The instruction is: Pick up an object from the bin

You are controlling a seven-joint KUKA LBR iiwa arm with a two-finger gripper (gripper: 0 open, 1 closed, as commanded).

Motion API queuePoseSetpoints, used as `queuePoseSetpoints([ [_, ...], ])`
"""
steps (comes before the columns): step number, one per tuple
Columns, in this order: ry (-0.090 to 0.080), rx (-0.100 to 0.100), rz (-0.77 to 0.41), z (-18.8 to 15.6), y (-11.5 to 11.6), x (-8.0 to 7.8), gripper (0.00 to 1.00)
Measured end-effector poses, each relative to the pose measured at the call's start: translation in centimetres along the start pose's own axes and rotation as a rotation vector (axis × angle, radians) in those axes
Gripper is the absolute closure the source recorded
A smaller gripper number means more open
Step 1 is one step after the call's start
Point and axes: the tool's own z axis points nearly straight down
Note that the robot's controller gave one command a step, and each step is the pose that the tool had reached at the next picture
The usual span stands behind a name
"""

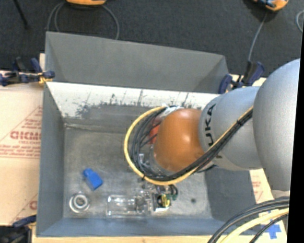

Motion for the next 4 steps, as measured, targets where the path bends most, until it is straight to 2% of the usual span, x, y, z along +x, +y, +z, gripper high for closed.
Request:
queuePoseSetpoints([
  [1,0.034,-0.017,0.03,1.1,-5.2,-2.4,0.0],
  [2,0.031,-0.015,0.026,1.0,-5.1,-2.3,1.0],
  [3,0.055,0.0,0.073,1.3,-5.0,-3.5,1.0],
  [4,0.026,-0.003,-0.376,-16.8,-12.4,-1.2,1.0],
])
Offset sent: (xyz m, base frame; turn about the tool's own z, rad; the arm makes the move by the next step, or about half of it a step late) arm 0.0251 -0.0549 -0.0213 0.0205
